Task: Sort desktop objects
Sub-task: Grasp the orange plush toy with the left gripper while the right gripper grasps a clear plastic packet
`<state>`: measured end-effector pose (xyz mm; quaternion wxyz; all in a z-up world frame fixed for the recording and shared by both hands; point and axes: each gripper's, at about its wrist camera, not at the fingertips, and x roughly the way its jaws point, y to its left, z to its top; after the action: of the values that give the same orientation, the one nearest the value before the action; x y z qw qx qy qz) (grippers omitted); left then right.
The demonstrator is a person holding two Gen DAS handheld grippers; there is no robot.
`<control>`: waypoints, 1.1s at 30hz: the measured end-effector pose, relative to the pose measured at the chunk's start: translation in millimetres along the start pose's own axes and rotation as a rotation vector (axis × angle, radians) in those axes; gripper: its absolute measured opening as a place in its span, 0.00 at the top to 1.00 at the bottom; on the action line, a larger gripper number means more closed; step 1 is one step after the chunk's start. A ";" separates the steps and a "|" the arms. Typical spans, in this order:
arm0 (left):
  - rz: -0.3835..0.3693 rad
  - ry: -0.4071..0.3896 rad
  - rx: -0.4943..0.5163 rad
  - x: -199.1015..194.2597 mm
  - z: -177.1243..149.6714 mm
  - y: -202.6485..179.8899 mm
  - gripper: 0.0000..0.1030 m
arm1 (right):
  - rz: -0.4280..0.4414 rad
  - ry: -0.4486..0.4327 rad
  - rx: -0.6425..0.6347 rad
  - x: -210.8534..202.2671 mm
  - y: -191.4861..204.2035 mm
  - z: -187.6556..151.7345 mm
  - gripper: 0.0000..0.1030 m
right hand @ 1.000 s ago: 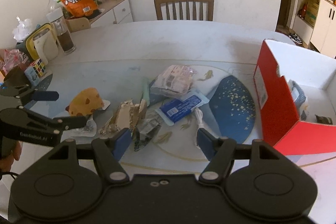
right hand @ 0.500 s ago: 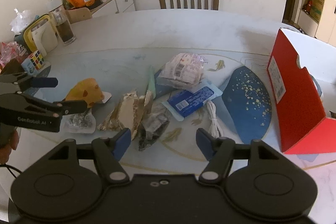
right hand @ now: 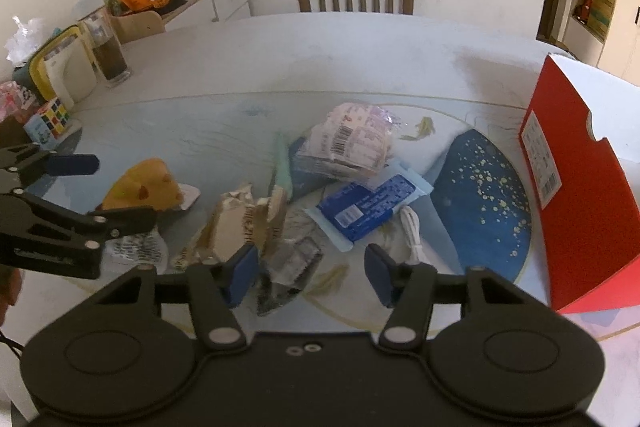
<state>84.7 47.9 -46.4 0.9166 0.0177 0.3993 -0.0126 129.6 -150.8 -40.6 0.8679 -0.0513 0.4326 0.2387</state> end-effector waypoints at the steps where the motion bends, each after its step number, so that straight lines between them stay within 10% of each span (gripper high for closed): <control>1: 0.000 0.001 -0.001 0.7 -0.2 1.0 0.01 | 0.000 0.000 0.007 1.1 -2.3 0.2 0.45; 15: -0.015 0.031 0.005 10.5 -4.9 1.4 0.13 | -0.017 0.049 0.006 25.0 1.4 -0.3 0.52; 33: -0.010 0.049 0.000 15.2 -3.8 0.0 0.53 | -0.018 0.051 0.012 29.3 0.0 0.4 0.70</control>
<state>92.2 47.9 -60.1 0.9065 0.0160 0.4216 -0.0166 144.9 -139.8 -63.0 0.8590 -0.0560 0.4554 0.2270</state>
